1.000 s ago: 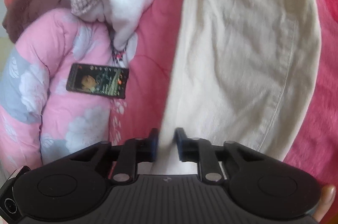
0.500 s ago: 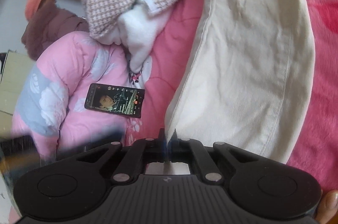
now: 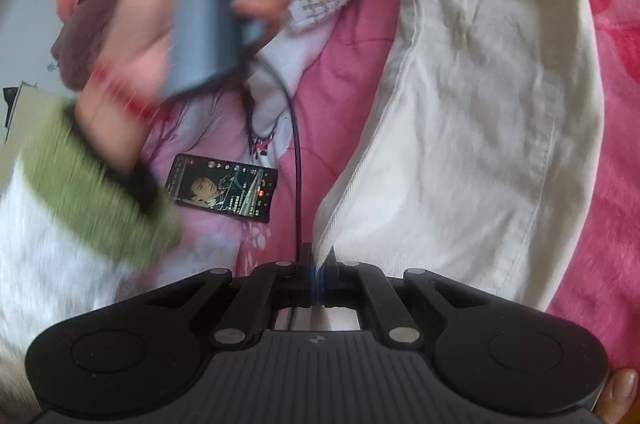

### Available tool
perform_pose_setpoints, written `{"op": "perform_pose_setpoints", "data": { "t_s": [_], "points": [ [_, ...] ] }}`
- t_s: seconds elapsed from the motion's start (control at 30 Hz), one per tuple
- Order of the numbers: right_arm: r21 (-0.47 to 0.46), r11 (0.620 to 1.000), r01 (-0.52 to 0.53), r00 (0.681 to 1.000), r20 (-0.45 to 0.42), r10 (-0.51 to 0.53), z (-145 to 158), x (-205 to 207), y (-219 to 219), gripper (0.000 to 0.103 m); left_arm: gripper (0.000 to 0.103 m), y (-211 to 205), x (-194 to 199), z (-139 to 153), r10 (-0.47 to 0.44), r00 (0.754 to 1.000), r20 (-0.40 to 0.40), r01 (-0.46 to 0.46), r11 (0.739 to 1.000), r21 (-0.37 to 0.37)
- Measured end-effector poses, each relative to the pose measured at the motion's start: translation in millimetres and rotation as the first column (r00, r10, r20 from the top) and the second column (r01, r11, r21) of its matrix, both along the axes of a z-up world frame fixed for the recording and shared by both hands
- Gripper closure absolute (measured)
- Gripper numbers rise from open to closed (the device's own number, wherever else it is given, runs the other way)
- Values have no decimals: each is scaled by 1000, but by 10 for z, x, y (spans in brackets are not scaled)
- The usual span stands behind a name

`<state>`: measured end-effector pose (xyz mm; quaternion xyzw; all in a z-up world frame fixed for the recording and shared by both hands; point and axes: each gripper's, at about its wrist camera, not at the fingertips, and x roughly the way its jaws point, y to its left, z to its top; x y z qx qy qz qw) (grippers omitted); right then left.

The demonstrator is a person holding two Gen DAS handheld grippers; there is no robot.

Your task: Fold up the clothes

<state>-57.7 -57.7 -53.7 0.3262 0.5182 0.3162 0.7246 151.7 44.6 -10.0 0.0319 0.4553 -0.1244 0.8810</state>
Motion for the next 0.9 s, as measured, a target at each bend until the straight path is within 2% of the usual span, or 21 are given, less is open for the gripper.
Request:
{"op": "perform_pose_setpoints", "data": {
  "t_s": [0.07,0.17,0.23,0.3,0.33,0.37,0.43,0.53,0.67,0.8,0.9],
  "points": [
    [-2,1000,-16,1000,18,16,18,6,10,101,57,-51,102,-90,-4,1000,-8,5,999,50],
    [-10,1000,-23,999,48,23,63,7,-1,101,69,-76,224,-202,13,999,-40,-10,996,86],
    [-5,1000,-22,998,58,22,72,-1,-15,101,72,-62,301,-258,37,997,-67,-32,997,77],
    [3,1000,-22,998,62,21,79,-2,-21,101,79,-50,365,-306,58,995,-84,-53,996,66],
    [7,1000,-21,998,64,21,83,-2,-23,101,91,-51,388,-325,69,994,-90,-63,996,64],
    [10,1000,-20,998,67,19,89,-3,-27,101,98,-56,399,-333,85,992,-96,-80,995,61],
    [16,1000,-2,997,77,0,113,-20,-99,101,102,-68,377,-290,114,989,-90,-111,993,45],
    [37,998,50,995,88,-53,162,-29,-256,101,103,-64,370,-121,131,989,-65,-132,991,-8],
    [87,986,140,984,96,-149,297,-55,-594,101,103,-258,318,176,114,993,-29,-116,990,-74],
    [102,966,238,959,133,-251,521,-181,-1046,101,103,-698,236,485,40,999,15,-38,989,-141],
    [88,945,314,932,162,-325,669,-354,-1406,101,103,-1127,159,672,-29,997,65,38,987,-153]
  ]
}}
